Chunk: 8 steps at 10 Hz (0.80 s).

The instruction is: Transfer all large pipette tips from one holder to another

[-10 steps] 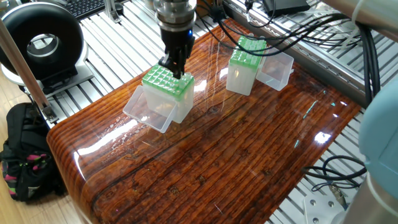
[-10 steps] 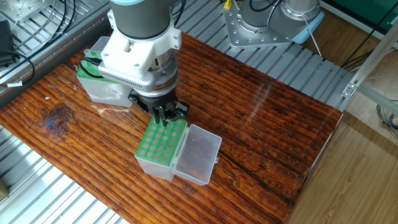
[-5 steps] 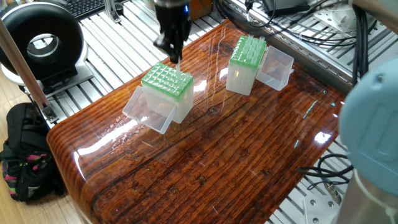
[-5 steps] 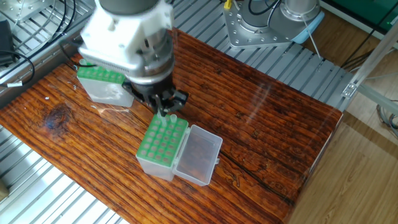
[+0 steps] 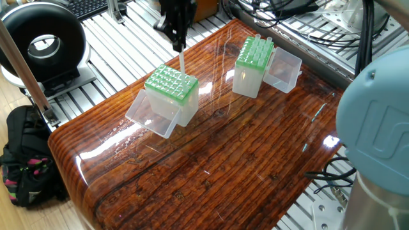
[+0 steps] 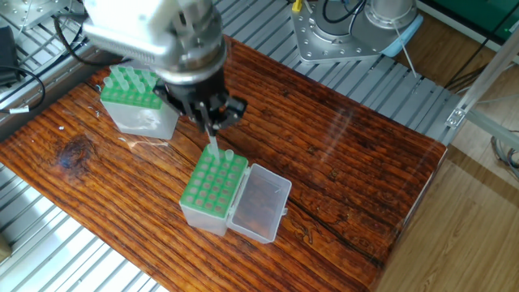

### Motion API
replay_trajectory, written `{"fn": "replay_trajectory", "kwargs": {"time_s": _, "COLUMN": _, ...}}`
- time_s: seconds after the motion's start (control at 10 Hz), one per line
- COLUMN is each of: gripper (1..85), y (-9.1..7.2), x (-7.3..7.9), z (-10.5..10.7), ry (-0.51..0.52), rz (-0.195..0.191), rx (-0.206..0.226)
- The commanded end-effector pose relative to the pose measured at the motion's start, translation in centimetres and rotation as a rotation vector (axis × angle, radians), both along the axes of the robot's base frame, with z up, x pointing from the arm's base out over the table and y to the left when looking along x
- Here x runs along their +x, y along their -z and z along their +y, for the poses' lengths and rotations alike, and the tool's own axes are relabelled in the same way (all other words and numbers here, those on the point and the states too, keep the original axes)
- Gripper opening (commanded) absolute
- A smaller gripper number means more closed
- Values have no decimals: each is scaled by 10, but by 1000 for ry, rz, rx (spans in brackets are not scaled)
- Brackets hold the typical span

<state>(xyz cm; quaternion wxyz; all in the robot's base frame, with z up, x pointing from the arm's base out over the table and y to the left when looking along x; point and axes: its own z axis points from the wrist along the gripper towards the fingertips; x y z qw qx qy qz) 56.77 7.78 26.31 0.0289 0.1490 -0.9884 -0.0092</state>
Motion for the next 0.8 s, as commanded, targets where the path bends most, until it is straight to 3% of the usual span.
{"fn": "replay_trajectory", "kwargs": {"time_s": 0.0, "gripper": 63, "y": -18, "x": -9, "z": -2, "ry": -16, "rz": -7, "rx": 13}}
{"fn": "replay_trajectory", "kwargs": {"time_s": 0.5, "gripper": 53, "y": -31, "x": -19, "z": -6, "ry": -48, "rz": -42, "rx": -1}}
{"fn": "replay_trajectory", "kwargs": {"time_s": 0.6, "gripper": 53, "y": -33, "x": -23, "z": -10, "ry": -56, "rz": -40, "rx": -21}}
{"fn": "replay_trajectory", "kwargs": {"time_s": 0.7, "gripper": 47, "y": -35, "x": -33, "z": -16, "ry": -70, "rz": -8, "rx": -39}}
